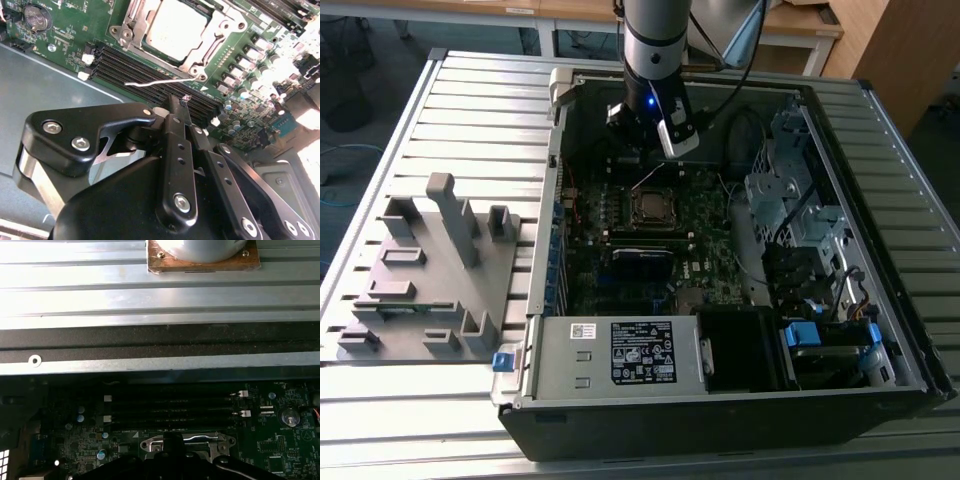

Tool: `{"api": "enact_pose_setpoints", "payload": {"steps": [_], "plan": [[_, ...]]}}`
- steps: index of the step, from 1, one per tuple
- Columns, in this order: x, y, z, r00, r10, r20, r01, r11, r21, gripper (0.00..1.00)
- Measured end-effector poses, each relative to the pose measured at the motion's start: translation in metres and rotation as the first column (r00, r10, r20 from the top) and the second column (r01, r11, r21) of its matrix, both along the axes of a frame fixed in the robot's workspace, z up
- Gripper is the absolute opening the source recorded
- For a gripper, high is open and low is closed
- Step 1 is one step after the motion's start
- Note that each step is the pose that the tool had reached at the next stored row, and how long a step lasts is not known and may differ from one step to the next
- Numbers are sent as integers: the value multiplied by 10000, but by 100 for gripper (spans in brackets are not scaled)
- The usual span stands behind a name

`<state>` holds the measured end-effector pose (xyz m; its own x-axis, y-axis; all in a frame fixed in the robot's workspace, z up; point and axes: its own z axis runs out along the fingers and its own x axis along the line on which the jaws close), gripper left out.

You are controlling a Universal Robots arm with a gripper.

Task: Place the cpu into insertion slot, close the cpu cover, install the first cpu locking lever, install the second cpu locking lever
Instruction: 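Install the first cpu locking lever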

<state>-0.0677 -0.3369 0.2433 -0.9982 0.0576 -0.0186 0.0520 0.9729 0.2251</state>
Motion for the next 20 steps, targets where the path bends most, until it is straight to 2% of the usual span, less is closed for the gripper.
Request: {"api": "enact_pose_setpoints", "payload": {"steps": [4,13,15,17,20], "plan": [[-1,0,-16,10000,-2,69,2,10000,25,10],[0,0,-53,9988,-4,485,-4,9999,159,10],[0,0,-63,9984,-5,558,-5,9998,175,10],[0,0,-71,9984,-40,568,30,9998,175,10],[0,0,-85,9970,-520,569,511,9985,177,10]]}}
